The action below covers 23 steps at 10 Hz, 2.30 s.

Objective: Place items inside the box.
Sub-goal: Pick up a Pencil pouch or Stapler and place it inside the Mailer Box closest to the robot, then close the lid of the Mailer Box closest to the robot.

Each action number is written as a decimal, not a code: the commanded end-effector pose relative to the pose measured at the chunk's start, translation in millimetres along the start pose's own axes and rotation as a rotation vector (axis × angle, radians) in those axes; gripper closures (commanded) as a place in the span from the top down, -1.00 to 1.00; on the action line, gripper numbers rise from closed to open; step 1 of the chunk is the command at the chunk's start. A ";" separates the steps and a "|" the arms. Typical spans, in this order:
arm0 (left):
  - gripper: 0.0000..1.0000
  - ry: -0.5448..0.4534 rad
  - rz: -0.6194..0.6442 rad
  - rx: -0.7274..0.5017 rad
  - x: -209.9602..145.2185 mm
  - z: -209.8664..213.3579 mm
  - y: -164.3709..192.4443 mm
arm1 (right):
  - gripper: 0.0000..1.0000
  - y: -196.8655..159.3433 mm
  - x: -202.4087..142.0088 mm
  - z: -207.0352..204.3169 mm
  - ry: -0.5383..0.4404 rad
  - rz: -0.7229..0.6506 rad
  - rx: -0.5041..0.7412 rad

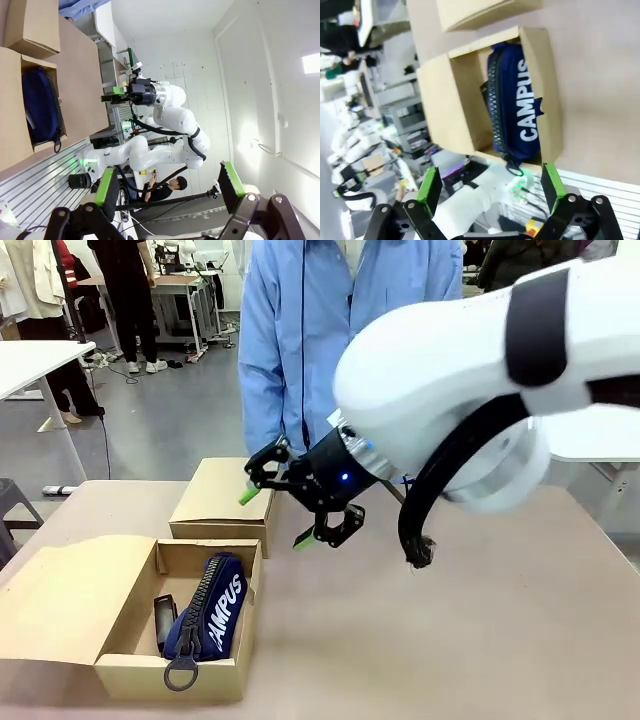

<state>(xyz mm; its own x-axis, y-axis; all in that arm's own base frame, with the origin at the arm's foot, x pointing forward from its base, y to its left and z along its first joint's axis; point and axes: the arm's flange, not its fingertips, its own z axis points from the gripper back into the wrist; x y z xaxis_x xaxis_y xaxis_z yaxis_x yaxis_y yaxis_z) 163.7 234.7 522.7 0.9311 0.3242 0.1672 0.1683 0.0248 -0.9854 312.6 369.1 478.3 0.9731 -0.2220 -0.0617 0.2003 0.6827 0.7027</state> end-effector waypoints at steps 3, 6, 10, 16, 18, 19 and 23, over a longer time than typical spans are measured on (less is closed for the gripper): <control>1.00 -0.004 -0.014 -0.013 0.0 0.3 -1.9 | 1.00 -115.1 53.5 174.1 0.121 -0.187 0.324; 1.00 -0.004 -0.014 -0.013 0.0 0.3 -1.9 | 1.00 -247.4 47.7 266.6 0.181 -0.061 0.606; 1.00 -0.004 -0.014 -0.013 0.0 0.3 -1.9 | 1.00 -303.9 67.7 205.6 0.028 -0.259 0.340; 1.00 -0.004 -0.014 -0.013 0.0 0.3 -1.9 | 1.00 -312.5 63.6 311.3 0.072 -0.116 0.663; 1.00 -0.004 -0.014 -0.013 0.0 0.3 -1.9 | 1.00 -312.5 63.6 311.3 0.072 -0.116 0.663; 1.00 0.000 0.000 0.000 0.2 0.0 0.2 | 1.00 -312.5 63.6 311.3 0.072 -0.116 0.663; 1.00 0.823 -0.464 0.075 22.7 -119.2 16.1 | 1.00 -312.5 63.6 311.3 0.072 -0.116 0.663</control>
<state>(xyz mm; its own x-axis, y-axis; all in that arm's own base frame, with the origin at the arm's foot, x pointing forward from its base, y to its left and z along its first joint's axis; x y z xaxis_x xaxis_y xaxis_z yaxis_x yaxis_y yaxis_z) 218.9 127.5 527.7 0.9125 -0.2408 0.3306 0.3661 0.1207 -0.9227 276.2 -74.8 472.0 0.9579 -0.2060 -0.1998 0.2231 0.0963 0.9700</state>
